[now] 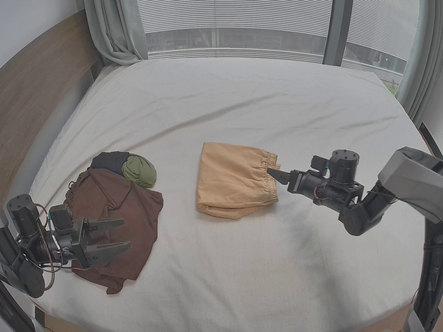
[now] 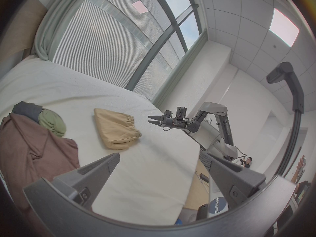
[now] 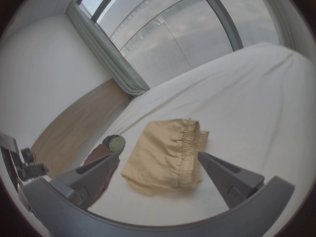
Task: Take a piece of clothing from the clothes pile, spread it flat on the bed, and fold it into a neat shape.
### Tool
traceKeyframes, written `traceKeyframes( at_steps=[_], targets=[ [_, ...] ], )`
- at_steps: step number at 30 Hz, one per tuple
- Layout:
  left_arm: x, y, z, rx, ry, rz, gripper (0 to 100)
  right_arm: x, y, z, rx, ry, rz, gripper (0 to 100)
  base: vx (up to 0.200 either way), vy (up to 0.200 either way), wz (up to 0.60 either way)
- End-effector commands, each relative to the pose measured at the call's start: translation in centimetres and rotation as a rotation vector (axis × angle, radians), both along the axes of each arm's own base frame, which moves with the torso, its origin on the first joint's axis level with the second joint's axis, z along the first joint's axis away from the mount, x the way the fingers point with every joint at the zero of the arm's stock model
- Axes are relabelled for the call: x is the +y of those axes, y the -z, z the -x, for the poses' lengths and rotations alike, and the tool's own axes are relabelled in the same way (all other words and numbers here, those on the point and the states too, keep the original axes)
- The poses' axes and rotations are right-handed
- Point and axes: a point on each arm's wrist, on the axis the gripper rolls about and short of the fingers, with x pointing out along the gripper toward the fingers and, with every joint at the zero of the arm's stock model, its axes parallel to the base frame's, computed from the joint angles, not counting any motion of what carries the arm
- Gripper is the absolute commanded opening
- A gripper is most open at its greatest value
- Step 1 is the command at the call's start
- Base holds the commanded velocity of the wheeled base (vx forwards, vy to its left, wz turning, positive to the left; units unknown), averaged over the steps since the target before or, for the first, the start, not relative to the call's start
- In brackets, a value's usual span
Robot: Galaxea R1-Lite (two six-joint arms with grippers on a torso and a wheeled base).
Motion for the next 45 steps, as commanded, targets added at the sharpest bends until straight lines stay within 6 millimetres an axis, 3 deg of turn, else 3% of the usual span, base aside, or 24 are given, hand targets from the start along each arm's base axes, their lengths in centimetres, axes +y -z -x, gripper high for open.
traceKeyframes(
  at_steps=[1,3,4,7,8,16,21,25,26,30,31,37,42,45],
  targets=[
    [-3.0,-2.7,3.6,-0.039,0.148,0.034,100,-5.7,-5.7,6.7,-0.167,0.091,0.147,100,0.000,0.000,0.00],
    [-3.4,-2.7,4.0,-0.037,0.165,0.033,100,-6.4,-5.8,7.8,-0.175,0.113,0.160,100,0.000,0.000,0.00],
    [-3.7,-2.7,4.8,-0.037,0.177,0.031,100,-7.4,-5.8,9.7,-0.180,0.135,0.169,100,0.000,0.000,0.00],
    [-3.9,-3.1,5.2,-0.055,0.183,0.031,100,-8.6,-5.9,11.6,-0.197,0.163,0.180,100,0.000,0.000,0.00],
    [-3.8,-3.6,5.6,-0.078,0.182,0.032,100,-9.5,-6.0,13.2,-0.214,0.187,0.184,100,0.000,0.000,0.00],
    [-3.7,-5.5,8.5,-0.152,0.191,0.034,100,-12.0,-6.9,19.3,-0.313,0.270,0.191,100,0.000,0.000,0.00],
    [-3.4,-6.4,11.9,-0.181,0.211,0.037,100,-12.6,-8.5,23.4,-0.406,0.298,0.180,100,0.000,0.000,0.00],
    [-3.2,-6.5,13.8,-0.176,0.218,0.040,100,-12.7,-9.6,25.0,-0.463,0.308,0.170,100,0.000,0.000,0.00],
    [-2.9,-6.3,15.2,-0.170,0.211,0.039,100,-12.8,-10.2,26.4,-0.495,0.309,0.163,100,0.000,0.000,0.00],
    [-2.6,-5.9,17.1,-0.172,0.212,0.039,100,-12.9,-10.7,28.9,-0.513,0.305,0.158,100,0.000,0.000,0.00],
    [-2.4,-5.6,18.2,-0.179,0.211,0.039,100,-12.9,-10.8,30.7,-0.523,0.305,0.154,100,0.000,0.000,0.00],
    [-2.0,-4.8,20.5,-0.204,0.206,0.042,100,-13.1,-9.5,36.1,-0.547,0.318,0.150,100,0.000,0.000,0.00],
    [-1.8,-3.7,22.3,-0.211,0.206,0.053,100,-13.2,-7.1,40.0,-0.580,0.317,0.155,100,0.000,0.000,0.00],
    [-1.6,-3.3,23.3,-0.217,0.207,0.071,100,-13.1,-5.5,41.3,-0.575,0.280,0.155,100,0.000,0.000,0.00]
  ],
)
